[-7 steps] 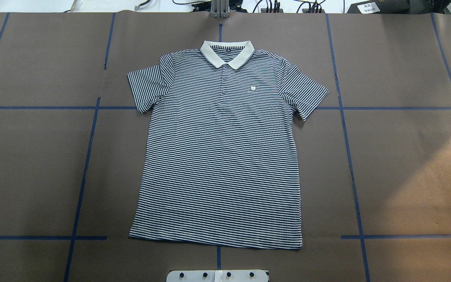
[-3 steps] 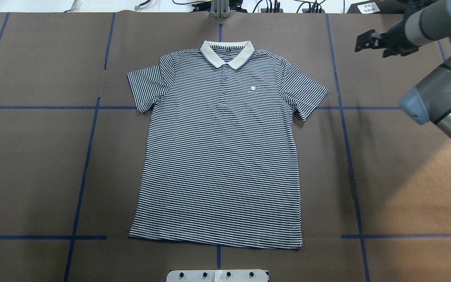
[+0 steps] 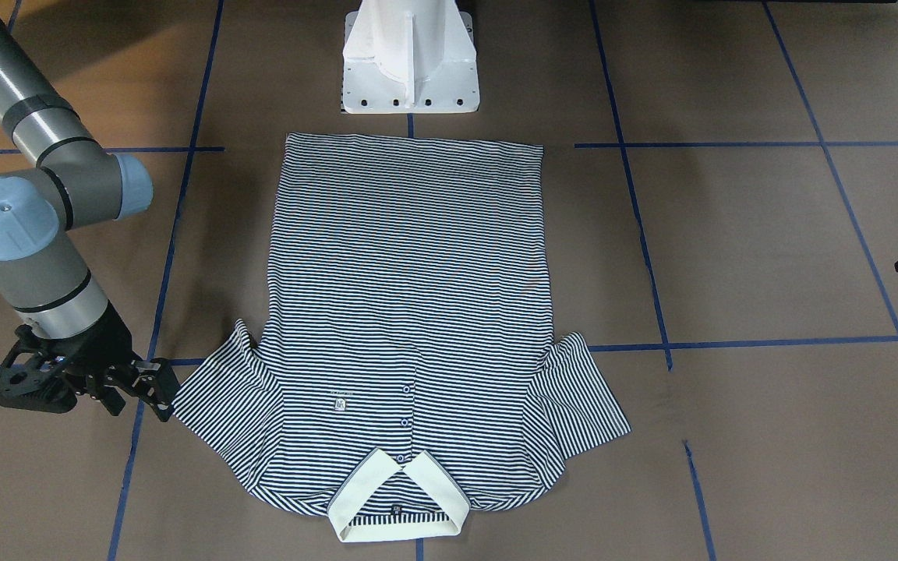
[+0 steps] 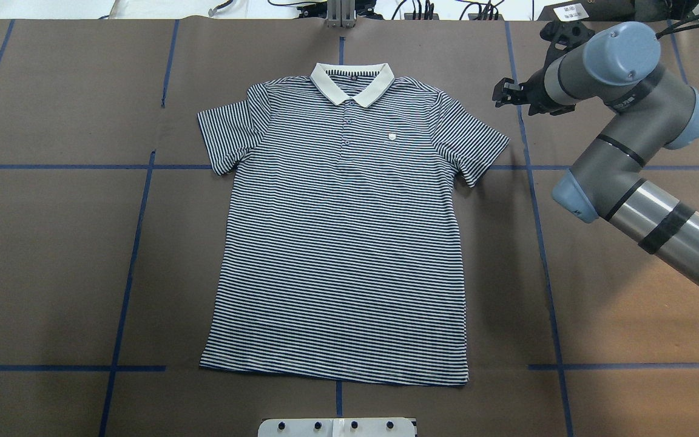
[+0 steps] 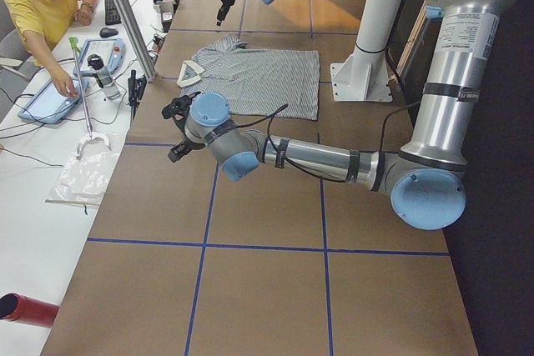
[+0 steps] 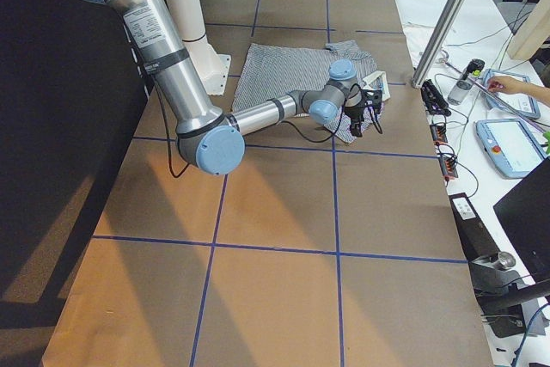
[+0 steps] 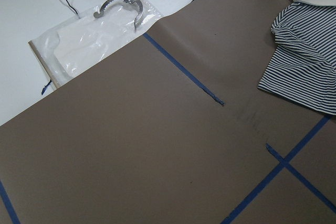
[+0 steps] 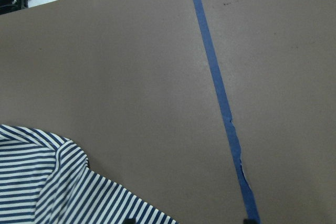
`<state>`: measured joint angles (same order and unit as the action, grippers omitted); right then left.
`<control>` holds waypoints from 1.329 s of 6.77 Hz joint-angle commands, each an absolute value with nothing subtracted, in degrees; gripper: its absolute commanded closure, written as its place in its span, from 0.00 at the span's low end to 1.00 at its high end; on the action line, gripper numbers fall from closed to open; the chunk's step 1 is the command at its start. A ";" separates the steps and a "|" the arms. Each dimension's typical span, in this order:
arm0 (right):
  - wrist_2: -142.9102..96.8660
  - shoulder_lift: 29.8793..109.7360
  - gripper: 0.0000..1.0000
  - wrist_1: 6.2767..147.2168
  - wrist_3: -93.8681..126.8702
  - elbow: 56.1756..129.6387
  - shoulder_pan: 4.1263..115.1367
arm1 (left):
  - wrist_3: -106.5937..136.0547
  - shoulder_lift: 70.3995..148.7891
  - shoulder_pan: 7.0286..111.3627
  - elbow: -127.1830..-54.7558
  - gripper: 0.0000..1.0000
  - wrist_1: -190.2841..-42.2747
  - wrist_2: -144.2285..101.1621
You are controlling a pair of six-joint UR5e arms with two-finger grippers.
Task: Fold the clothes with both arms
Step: 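Move the right gripper over the sleeve nearest it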
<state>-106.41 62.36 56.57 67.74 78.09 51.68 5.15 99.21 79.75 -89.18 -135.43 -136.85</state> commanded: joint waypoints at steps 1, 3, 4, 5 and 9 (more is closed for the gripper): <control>-104.25 62.23 0.30 56.51 67.94 75.68 49.41 | 5.10 99.32 79.72 -89.12 0.00 -135.44 -136.85; -103.62 62.23 0.30 56.51 67.94 74.97 48.26 | 5.10 99.32 79.72 -89.12 0.00 -135.44 -136.85; -102.84 62.31 0.31 56.51 67.94 74.54 47.73 | 5.10 99.32 79.72 -89.03 0.00 -135.44 -136.85; -102.83 62.40 0.32 56.51 67.94 74.27 47.55 | 5.10 99.32 79.72 -89.03 0.00 -135.44 -136.85; -102.66 62.58 1.00 56.51 71.34 74.27 47.20 | 5.01 99.32 79.72 -89.12 0.00 -135.44 -136.85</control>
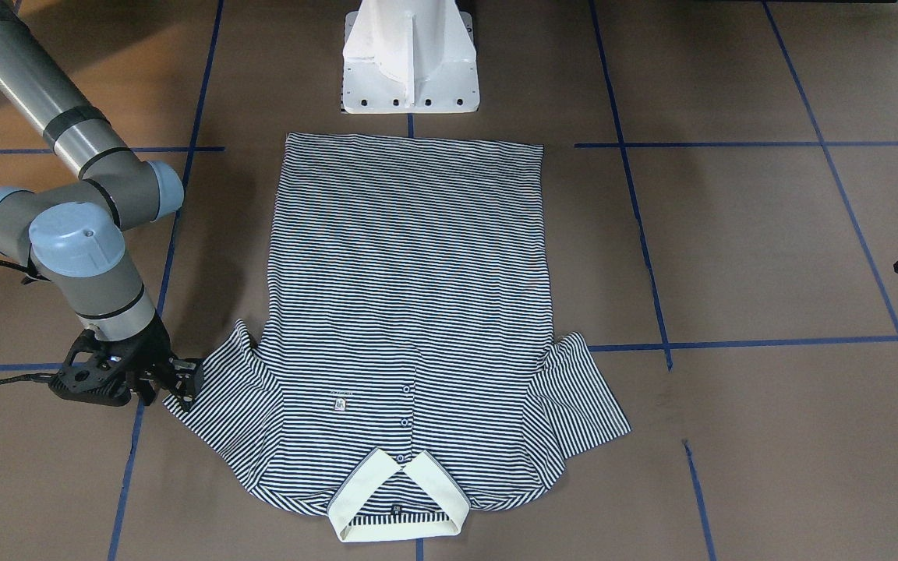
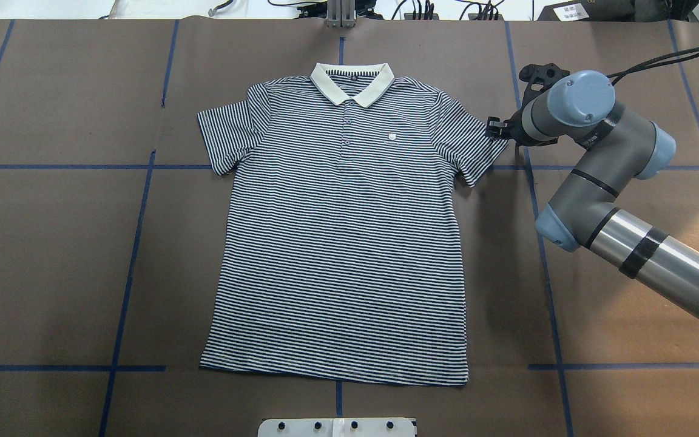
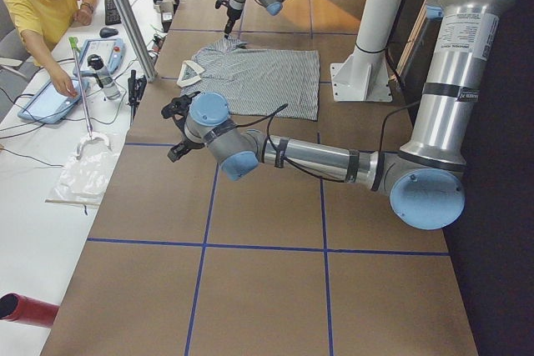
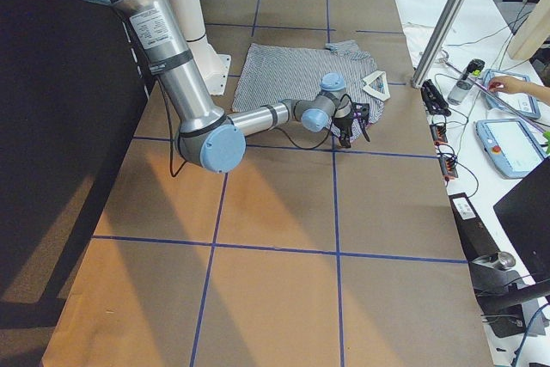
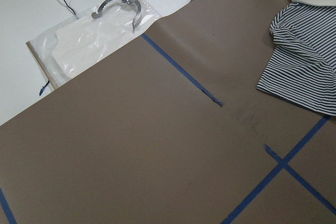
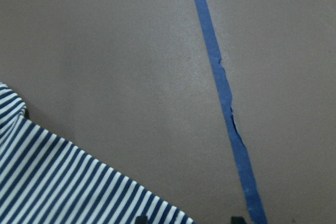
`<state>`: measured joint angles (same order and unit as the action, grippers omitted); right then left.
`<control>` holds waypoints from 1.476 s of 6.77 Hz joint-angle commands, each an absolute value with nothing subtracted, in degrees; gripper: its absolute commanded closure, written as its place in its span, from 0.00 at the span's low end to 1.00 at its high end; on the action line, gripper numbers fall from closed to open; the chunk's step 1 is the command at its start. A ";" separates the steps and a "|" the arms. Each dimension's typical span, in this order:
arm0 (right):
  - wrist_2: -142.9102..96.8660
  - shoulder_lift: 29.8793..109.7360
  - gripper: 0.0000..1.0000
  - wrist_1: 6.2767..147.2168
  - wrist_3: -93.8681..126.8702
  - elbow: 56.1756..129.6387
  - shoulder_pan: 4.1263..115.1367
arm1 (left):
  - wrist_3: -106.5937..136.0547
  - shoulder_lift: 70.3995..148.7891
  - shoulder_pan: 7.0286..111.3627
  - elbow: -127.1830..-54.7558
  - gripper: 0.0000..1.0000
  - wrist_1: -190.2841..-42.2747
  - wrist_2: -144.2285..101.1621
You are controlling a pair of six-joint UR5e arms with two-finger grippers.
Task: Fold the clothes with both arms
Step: 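Move the right gripper over the sleeve nearest it, then grasp the sleeve with the right gripper and fold it inward onto the shirt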
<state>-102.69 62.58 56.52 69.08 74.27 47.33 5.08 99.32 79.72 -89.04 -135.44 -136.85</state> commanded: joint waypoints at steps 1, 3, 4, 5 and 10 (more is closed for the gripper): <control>-102.66 62.40 1.00 56.60 70.93 74.27 47.02 | 5.01 99.32 79.72 -89.12 0.00 -135.44 -136.85; -102.74 60.13 1.00 59.04 71.19 75.14 47.02 | 5.01 99.32 79.72 -89.12 0.00 -135.53 -136.85; -102.22 56.72 1.00 65.94 71.80 75.67 47.02 | 5.01 99.23 79.72 -89.21 0.00 -135.53 -136.85; -99.95 52.86 1.00 73.58 73.81 76.89 46.85 | 5.01 99.23 79.63 -89.21 0.00 -135.53 -136.85; -85.97 36.59 1.00 84.29 96.75 65.16 38.06 | 5.10 99.23 79.63 -89.30 0.00 -135.53 -136.85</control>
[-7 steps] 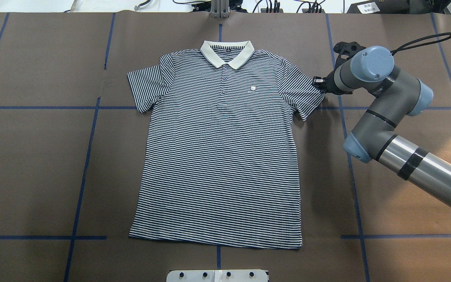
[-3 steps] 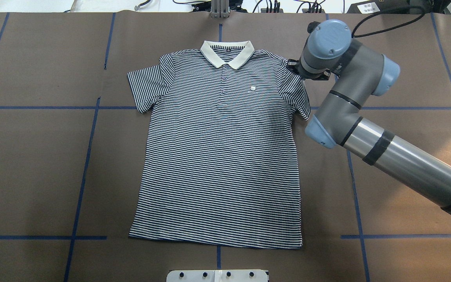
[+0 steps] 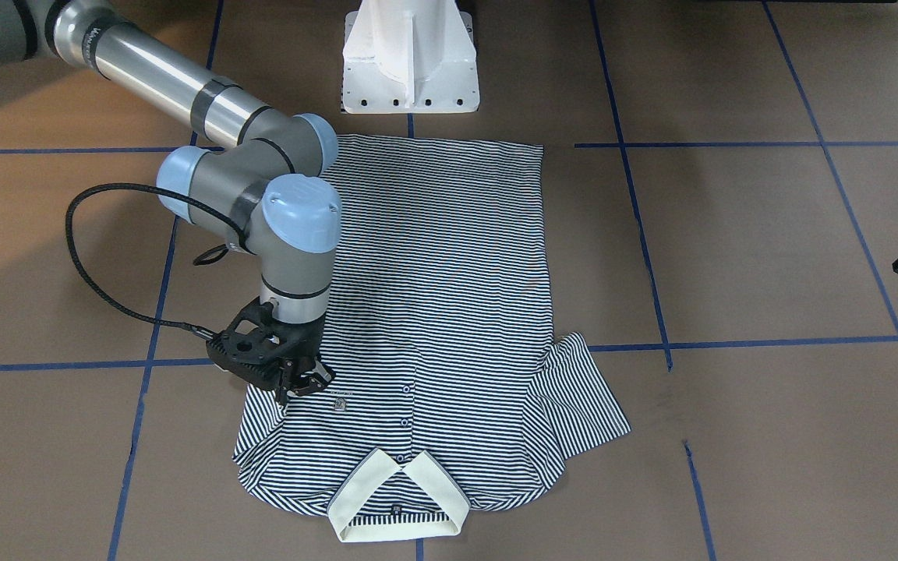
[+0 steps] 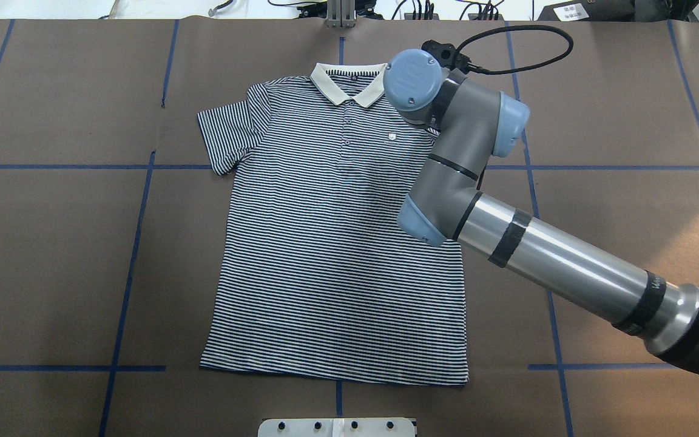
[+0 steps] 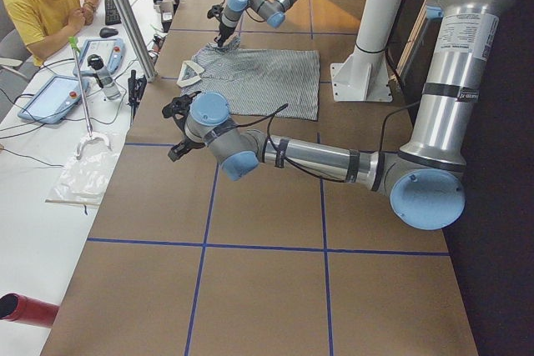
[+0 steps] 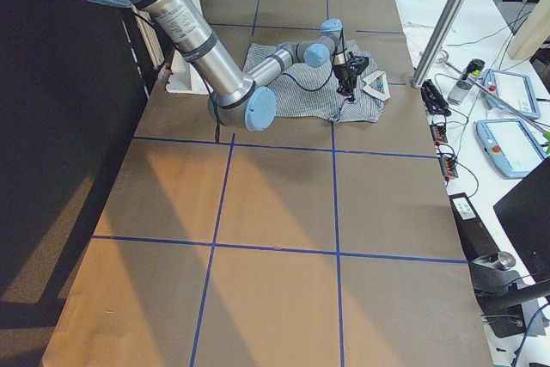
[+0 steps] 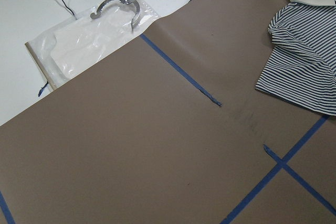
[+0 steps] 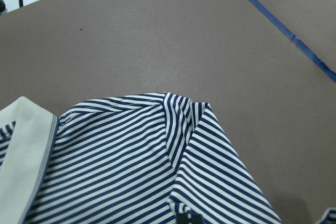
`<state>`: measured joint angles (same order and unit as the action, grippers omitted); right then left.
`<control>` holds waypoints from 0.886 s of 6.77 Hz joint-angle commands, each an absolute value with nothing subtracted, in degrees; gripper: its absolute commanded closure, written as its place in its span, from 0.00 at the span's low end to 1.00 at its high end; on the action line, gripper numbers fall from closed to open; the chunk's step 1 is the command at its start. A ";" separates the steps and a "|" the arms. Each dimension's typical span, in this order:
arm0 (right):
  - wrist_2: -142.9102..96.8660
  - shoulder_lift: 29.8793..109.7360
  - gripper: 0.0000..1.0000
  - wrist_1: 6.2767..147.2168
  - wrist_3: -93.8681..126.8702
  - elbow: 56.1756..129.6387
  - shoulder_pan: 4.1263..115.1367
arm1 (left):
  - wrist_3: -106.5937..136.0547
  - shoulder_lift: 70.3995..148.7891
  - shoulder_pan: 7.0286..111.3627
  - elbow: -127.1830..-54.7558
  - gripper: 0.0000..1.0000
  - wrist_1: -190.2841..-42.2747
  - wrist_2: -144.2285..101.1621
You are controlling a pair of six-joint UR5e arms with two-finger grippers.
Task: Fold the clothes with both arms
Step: 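Grasp the sleeve with the right gripper and fold it inward onto the shirt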
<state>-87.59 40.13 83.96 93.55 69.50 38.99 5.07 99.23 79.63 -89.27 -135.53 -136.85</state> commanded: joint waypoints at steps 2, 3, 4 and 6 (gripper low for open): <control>-85.09 33.77 1.00 84.46 99.57 63.30 36.48 | 5.10 99.23 79.63 -89.21 0.00 -135.53 -136.85; -83.42 32.27 1.00 84.29 101.84 60.24 35.95 | 5.10 99.32 79.63 -89.12 0.00 -135.53 -136.85; -82.45 32.17 1.00 84.20 101.52 59.86 35.60 | 5.10 99.23 79.63 -89.12 0.00 -135.53 -136.85; -81.30 32.17 0.00 84.20 96.62 60.03 35.33 | 5.10 99.23 79.63 -89.12 0.00 -135.53 -136.85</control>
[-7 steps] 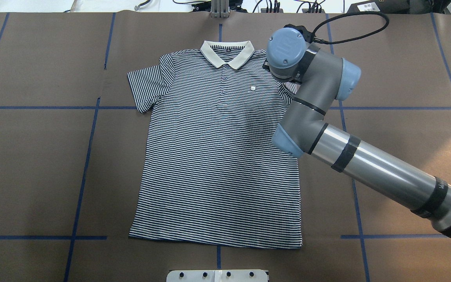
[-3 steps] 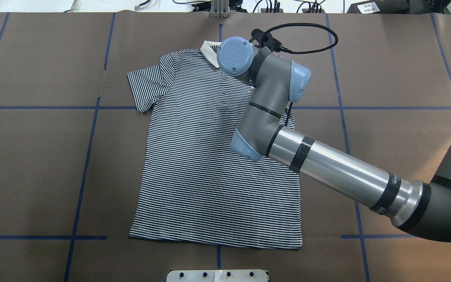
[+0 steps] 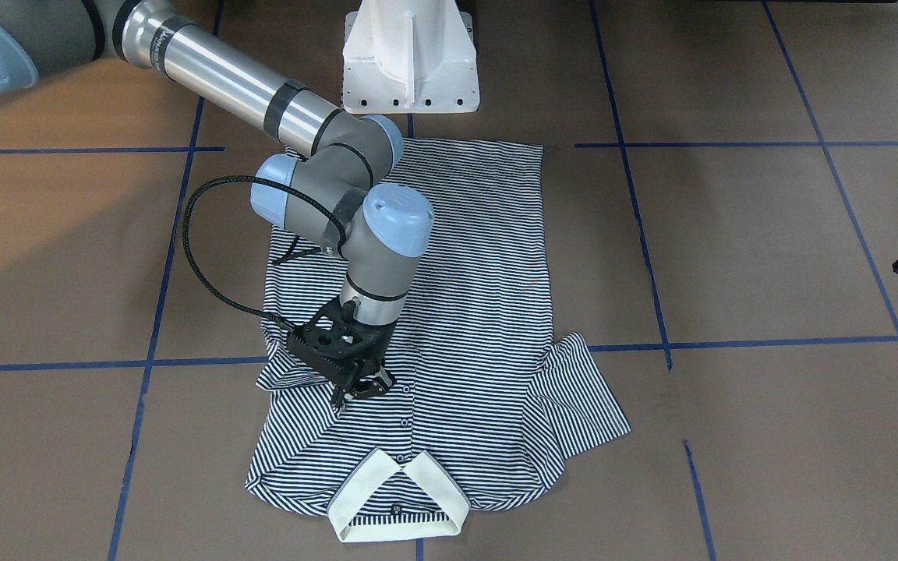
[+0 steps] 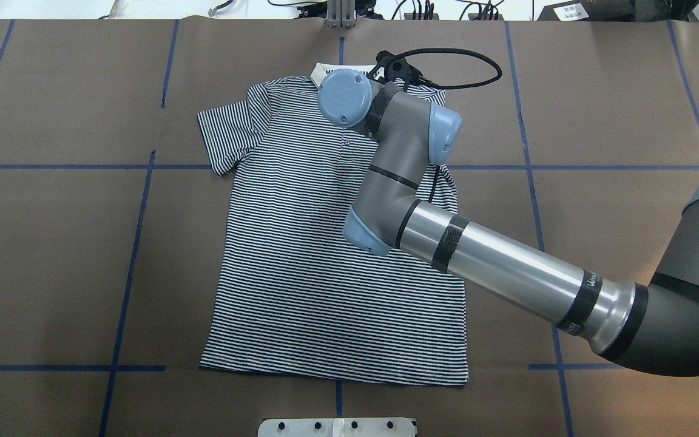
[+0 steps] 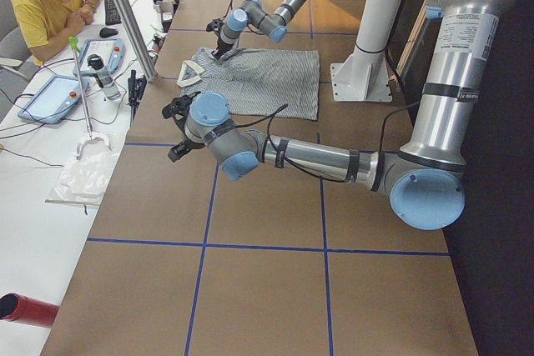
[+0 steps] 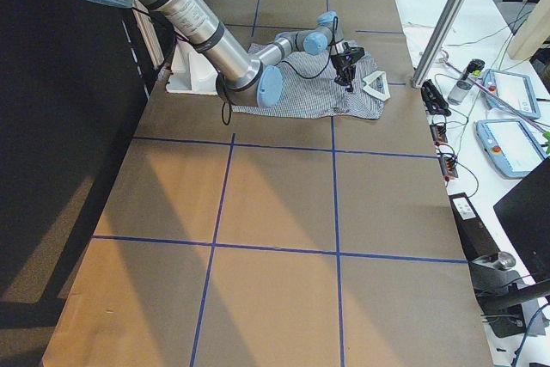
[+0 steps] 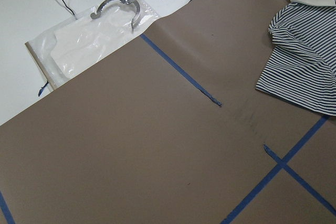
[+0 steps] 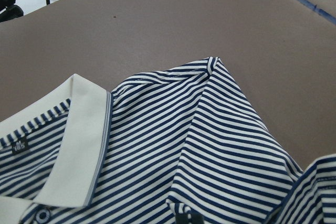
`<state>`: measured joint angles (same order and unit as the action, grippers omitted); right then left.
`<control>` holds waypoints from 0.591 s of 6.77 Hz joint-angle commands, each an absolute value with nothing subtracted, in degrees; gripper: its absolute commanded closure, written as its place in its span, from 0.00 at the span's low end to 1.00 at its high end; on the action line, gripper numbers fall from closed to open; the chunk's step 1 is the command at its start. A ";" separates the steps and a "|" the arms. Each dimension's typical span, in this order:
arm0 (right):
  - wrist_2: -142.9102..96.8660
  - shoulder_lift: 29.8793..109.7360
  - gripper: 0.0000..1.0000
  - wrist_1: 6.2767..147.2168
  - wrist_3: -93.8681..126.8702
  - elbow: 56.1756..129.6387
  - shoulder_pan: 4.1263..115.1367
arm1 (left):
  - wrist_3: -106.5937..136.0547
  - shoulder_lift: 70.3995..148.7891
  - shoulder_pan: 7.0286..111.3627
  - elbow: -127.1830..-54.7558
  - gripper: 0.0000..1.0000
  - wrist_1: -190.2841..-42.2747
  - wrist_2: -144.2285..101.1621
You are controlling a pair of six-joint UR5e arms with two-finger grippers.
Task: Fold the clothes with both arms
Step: 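Grasp the sleeve with the right gripper and fold it inward onto the shirt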
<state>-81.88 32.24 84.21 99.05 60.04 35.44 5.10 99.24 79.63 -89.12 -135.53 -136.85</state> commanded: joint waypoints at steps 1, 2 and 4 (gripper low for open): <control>-82.69 32.17 0.00 84.29 91.55 61.16 36.81 | 5.10 99.23 79.63 -89.12 0.00 -135.53 -136.85; -88.36 32.43 0.00 84.03 86.71 61.95 39.61 | 5.10 99.23 79.63 -89.12 0.00 -135.53 -136.85; -96.64 40.56 0.00 74.77 78.34 69.23 43.14 | 5.10 99.23 79.63 -89.12 0.00 -135.61 -136.85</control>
<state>-91.87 35.92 80.33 83.00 65.40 41.10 5.10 99.23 79.63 -89.12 -135.55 -136.85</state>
